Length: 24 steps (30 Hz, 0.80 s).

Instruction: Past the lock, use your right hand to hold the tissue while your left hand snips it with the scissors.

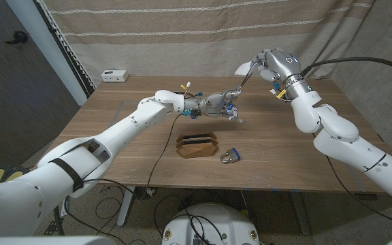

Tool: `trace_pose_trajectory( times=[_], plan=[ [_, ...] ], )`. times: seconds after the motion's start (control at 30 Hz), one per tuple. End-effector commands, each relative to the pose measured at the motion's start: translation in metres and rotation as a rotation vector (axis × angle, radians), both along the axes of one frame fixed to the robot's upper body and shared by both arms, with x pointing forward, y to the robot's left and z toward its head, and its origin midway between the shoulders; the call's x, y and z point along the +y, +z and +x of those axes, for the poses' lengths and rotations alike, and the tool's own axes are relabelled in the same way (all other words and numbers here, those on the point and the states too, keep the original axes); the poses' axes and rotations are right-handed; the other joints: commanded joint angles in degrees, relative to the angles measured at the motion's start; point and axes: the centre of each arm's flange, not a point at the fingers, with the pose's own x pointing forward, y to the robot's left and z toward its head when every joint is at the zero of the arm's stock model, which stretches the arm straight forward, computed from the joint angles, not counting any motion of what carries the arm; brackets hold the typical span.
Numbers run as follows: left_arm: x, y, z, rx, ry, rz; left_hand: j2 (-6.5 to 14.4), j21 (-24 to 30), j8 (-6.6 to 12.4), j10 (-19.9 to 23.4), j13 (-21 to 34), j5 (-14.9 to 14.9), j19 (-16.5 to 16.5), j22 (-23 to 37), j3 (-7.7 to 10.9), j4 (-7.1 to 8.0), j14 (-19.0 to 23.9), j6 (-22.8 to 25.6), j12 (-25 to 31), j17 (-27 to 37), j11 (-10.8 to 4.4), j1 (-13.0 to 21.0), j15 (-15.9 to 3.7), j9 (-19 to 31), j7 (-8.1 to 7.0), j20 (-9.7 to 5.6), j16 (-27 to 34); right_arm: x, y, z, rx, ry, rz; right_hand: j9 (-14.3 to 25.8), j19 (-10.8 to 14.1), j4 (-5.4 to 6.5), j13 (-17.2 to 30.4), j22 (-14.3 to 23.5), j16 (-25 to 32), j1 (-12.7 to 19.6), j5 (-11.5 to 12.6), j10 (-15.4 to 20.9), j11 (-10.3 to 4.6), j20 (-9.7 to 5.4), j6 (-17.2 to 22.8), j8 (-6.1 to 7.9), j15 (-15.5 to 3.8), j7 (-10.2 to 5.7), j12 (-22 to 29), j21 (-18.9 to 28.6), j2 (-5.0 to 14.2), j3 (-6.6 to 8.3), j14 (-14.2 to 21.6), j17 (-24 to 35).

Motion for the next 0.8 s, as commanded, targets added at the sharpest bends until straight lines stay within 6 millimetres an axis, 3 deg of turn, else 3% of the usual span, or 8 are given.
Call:
trace_pose_trajectory(
  times=[0.03,0.37,0.8],
  plan=[
    [-0.0001,-0.0005,0.0012,0.008,0.007,-0.019,-0.37,-0.35,-0.12,5.54,0.11,0.5,0.4,0.13,-1.6,0.01,0.84,0.6,0.52,0.12,-4.55,-0.93,-5.8,0.34,0.15,0.48,0.46,-0.0054,-0.0033,0.0021,0.024,-0.006,0.014,0.02,0.65,-0.44,7.96,0.26,-0.06,-0.28,-0.21,3.01,-1.04,-3.91,0.46,-0.13,-7.86,0.27,2.5,-0.06,0.24,0.09,0.72,0.25],
    [-0.0016,-0.0012,0.0034,0.012,0.004,-0.02,-0.2,-0.47,-0.12,6.06,0.13,1.17,0.49,0.16,-4.47,0.01,1.15,1.15,0.53,0.18,-4.56,-1.55,-5.94,0.6,0.13,0.42,0.7,-0.0017,-0.0028,0.0018,0.05,0.006,-0.046,-0.32,0.69,-0.87,8.04,0.16,-0.39,-0.48,-0.43,3.14,-1.01,-3.83,1.21,-0.19,-7.85,0.64,2.25,-0.35,0.11,0.47,0.72,0.31],
    [-0.0014,-0.0028,0.0033,0.012,0.001,-0.021,0.25,-0.49,-0.15,6.65,0.12,2.0,0.55,0.27,-6.48,-0.07,1.54,1.98,0.57,0.07,-4.76,-1.12,-5.94,0.63,0.1,0.38,0.92,0.0039,-0.0013,0.0062,0.079,0.04,-0.083,-0.79,0.45,-1.26,8.26,0.27,-0.78,-0.82,-0.6,2.77,-1.35,-4.12,1.09,-0.76,-7.84,0.43,1.71,-0.56,0.3,0.67,0.53,0.65]
  ],
)
